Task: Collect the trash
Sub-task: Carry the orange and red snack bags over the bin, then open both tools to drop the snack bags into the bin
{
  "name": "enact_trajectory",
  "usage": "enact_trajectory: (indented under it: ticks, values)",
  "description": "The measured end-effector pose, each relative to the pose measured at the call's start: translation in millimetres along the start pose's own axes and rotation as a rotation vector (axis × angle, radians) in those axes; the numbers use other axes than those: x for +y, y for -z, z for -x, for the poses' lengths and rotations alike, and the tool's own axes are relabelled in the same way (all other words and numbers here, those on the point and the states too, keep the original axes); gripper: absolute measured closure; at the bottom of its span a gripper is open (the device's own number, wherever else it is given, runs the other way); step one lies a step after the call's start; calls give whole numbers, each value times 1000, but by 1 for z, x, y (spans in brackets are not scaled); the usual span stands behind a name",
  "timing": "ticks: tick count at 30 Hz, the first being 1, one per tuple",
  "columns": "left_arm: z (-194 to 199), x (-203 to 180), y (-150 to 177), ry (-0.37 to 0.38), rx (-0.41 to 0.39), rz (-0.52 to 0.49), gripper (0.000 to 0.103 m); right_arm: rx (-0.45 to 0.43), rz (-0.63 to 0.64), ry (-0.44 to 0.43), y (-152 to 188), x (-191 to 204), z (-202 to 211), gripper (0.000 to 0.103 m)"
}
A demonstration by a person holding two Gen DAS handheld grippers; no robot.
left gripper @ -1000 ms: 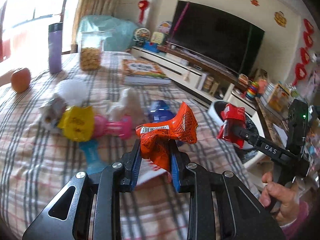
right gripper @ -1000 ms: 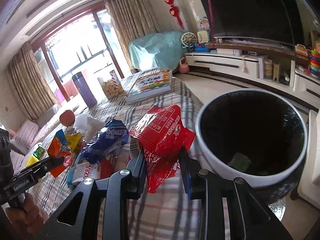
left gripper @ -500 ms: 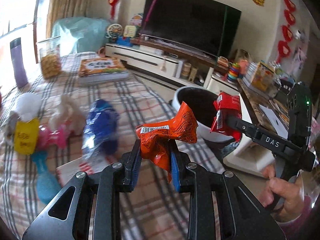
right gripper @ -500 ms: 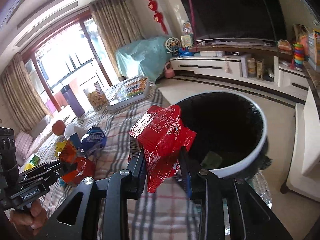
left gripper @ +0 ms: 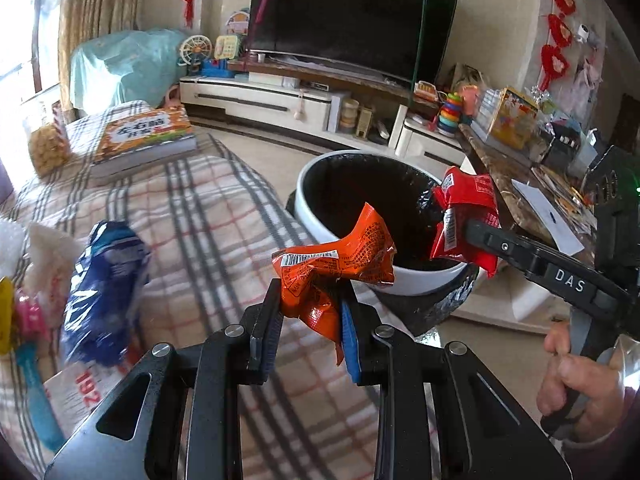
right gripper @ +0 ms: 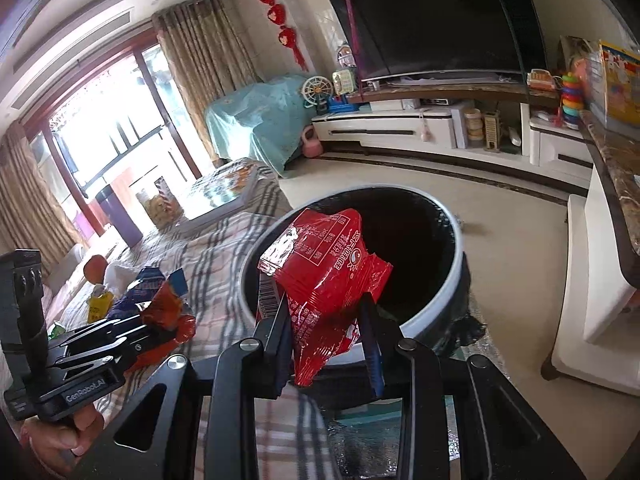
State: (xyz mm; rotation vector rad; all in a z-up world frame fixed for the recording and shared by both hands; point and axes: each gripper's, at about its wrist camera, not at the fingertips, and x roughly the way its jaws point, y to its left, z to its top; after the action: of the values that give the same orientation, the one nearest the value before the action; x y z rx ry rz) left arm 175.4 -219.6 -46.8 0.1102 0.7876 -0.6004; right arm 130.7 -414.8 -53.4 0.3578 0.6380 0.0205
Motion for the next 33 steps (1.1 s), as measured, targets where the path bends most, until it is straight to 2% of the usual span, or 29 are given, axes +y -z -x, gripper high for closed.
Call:
enact_trajectory:
  ticks: [10,25,28,31,33]
  values:
    - [-32,-21,-27,0,51,-42,77,30,12,22,-17,-20,-10,72]
    - [-63,-38,-64,7,75,-88,76,113,29,12,-39,-35,-31,69]
    - [-68,-39,-64,7,88,-93,72,123,53,30,-41,-34,-34,69]
    - [-71,-38,-62,1,98,-93,58,129,68,43,-44,-35,-35,67]
    - [-71,-37,-60,-5,102,-85,47,129,65,46,-44,-36,-35,62]
